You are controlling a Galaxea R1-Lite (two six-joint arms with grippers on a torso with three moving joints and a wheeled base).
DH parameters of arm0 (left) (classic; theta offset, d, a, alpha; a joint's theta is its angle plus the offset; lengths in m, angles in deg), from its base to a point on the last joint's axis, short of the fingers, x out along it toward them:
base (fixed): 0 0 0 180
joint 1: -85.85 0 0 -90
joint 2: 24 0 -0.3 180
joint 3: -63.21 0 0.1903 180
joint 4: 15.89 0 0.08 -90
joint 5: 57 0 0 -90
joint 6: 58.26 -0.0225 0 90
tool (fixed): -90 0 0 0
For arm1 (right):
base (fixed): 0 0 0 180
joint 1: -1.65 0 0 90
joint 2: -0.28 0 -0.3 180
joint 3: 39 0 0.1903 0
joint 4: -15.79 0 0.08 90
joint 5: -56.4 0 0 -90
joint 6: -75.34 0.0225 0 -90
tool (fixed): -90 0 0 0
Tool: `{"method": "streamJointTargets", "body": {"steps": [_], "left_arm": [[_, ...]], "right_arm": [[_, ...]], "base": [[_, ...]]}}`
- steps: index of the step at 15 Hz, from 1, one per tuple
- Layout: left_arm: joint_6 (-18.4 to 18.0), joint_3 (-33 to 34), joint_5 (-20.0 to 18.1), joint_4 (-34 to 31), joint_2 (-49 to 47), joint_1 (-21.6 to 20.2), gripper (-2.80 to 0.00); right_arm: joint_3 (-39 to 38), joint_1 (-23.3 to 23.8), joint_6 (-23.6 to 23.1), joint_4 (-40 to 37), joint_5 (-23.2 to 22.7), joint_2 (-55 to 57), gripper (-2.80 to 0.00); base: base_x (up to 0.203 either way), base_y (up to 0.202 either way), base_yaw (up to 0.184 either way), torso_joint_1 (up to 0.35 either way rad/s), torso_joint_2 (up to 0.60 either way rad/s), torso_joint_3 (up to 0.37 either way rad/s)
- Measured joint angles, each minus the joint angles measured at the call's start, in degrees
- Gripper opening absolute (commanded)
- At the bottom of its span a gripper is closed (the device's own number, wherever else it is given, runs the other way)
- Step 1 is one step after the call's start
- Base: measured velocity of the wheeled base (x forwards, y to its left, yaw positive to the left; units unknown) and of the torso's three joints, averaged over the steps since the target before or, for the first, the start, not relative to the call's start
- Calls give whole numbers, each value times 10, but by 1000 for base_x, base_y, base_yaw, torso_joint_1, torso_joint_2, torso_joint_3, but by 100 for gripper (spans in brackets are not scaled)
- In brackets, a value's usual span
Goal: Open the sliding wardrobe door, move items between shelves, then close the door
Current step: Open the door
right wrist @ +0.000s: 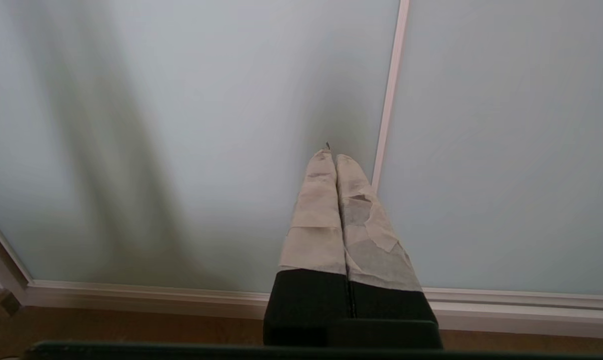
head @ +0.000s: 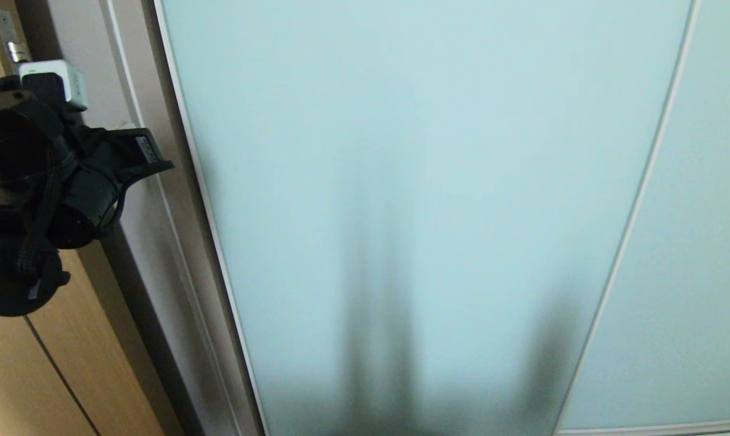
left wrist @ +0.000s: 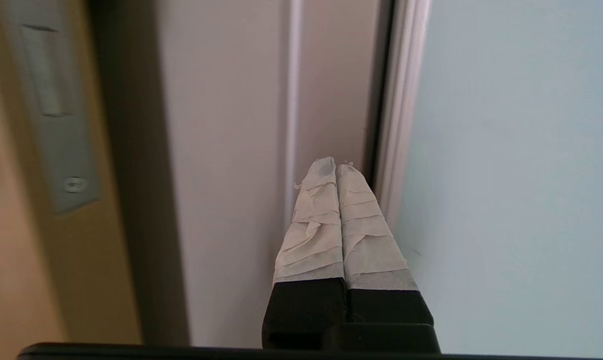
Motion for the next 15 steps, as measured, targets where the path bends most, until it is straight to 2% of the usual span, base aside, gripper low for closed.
{"method": "streamJointTargets", "body": {"steps": [15], "left_arm": [[-1,-73,-9,14,-116,-1,-280]], "right_arm": [[0,0,0,0,0,0,-280]], "base": [[0,0,0,0,0,0]]}}
